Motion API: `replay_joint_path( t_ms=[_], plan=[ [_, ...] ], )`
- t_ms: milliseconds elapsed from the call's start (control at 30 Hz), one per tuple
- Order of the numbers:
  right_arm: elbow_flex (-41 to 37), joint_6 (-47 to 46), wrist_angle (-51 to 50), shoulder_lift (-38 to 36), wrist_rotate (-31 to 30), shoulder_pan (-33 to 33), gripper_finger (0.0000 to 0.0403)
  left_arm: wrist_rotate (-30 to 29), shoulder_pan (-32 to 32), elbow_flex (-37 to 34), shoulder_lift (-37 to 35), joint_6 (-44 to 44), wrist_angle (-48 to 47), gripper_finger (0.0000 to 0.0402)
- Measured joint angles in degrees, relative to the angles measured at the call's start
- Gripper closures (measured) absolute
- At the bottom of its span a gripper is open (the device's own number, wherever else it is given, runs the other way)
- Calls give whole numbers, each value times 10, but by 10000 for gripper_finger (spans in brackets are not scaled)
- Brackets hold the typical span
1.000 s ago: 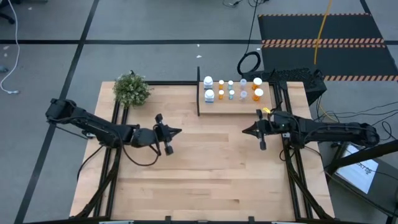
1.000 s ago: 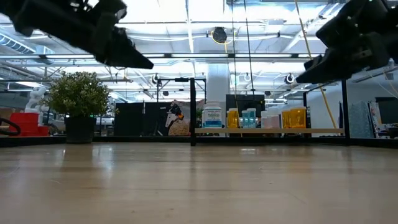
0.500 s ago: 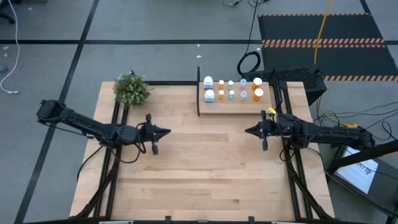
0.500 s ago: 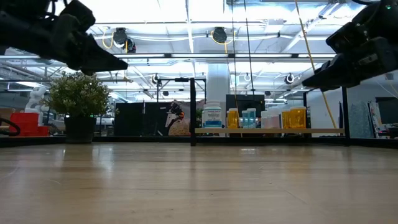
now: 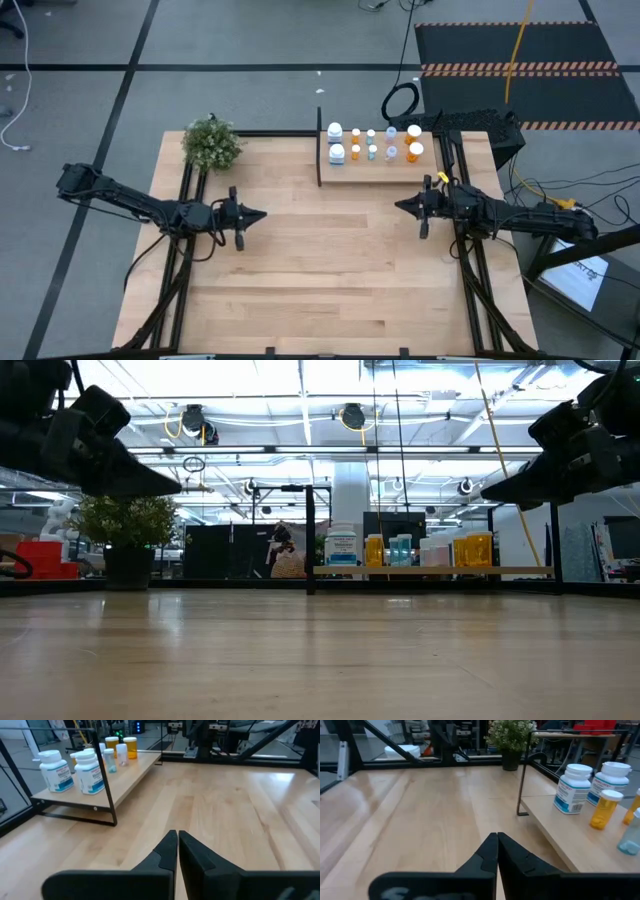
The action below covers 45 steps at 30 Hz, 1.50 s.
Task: Pick and place medicine bottles onto shelf by color
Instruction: Return to Home Position
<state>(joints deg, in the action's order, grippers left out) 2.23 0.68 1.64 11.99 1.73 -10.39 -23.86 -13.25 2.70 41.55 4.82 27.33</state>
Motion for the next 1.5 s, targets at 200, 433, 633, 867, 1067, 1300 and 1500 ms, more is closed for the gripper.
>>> replay_joint_path(
  t_ms=[200,433,633,867,1067,1300,1500],
  plan=[
    [-1,5,2,-14,12,0,403,0,2,-22,-25,-1,7,398],
    [-2,34,0,-38,42,0,403,50,2,-22,-66,-33,7,384],
    [-2,30,-4,-40,90,0,403,64,2,-21,-112,-66,-5,397],
    [-2,49,-8,-61,85,-2,403,64,2,-21,-174,-58,-64,389],
    [-3,43,-15,-82,35,0,403,64,2,-21,-220,-64,-113,397],
    [-3,37,-15,-83,26,0,403,63,2,-21,-270,-58,-170,395],
    [-11,24,-10,-92,-37,17,403,58,2,-21,-298,-52,-196,391]
  ],
)
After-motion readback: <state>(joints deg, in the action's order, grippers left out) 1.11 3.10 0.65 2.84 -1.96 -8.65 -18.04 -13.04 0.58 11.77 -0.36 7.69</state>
